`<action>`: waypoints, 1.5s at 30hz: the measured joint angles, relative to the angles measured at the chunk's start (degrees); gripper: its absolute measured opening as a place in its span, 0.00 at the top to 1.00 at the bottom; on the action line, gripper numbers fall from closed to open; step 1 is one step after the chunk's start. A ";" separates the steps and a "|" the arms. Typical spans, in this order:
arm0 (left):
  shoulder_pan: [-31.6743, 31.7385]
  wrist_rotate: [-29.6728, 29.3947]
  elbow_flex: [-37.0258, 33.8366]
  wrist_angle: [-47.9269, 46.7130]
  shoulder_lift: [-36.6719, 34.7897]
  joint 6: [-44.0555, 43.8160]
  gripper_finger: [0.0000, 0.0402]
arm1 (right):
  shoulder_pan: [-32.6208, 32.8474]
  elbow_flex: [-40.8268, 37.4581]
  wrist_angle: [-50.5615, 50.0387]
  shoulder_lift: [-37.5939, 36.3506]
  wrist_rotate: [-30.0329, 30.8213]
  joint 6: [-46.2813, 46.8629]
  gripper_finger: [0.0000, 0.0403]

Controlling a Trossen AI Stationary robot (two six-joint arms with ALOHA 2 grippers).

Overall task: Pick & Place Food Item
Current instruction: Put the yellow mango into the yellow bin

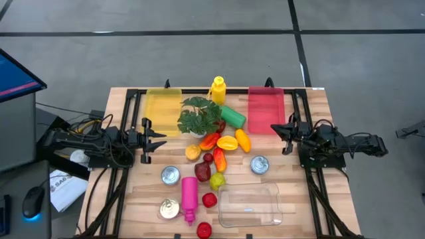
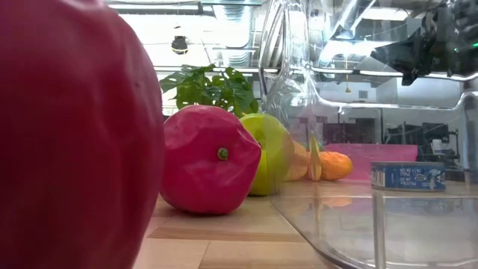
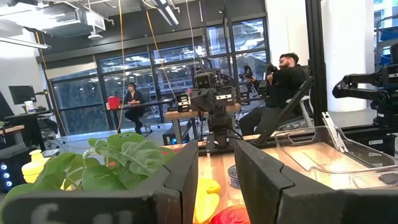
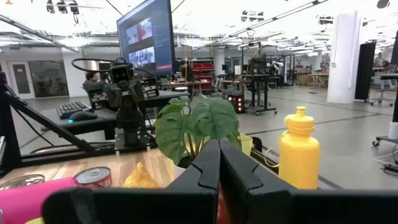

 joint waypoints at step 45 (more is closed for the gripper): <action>0.00 0.00 0.00 -0.02 0.02 1.47 0.76 | 0.00 31.60 -21.53 56.03 4.34 18.22 1.00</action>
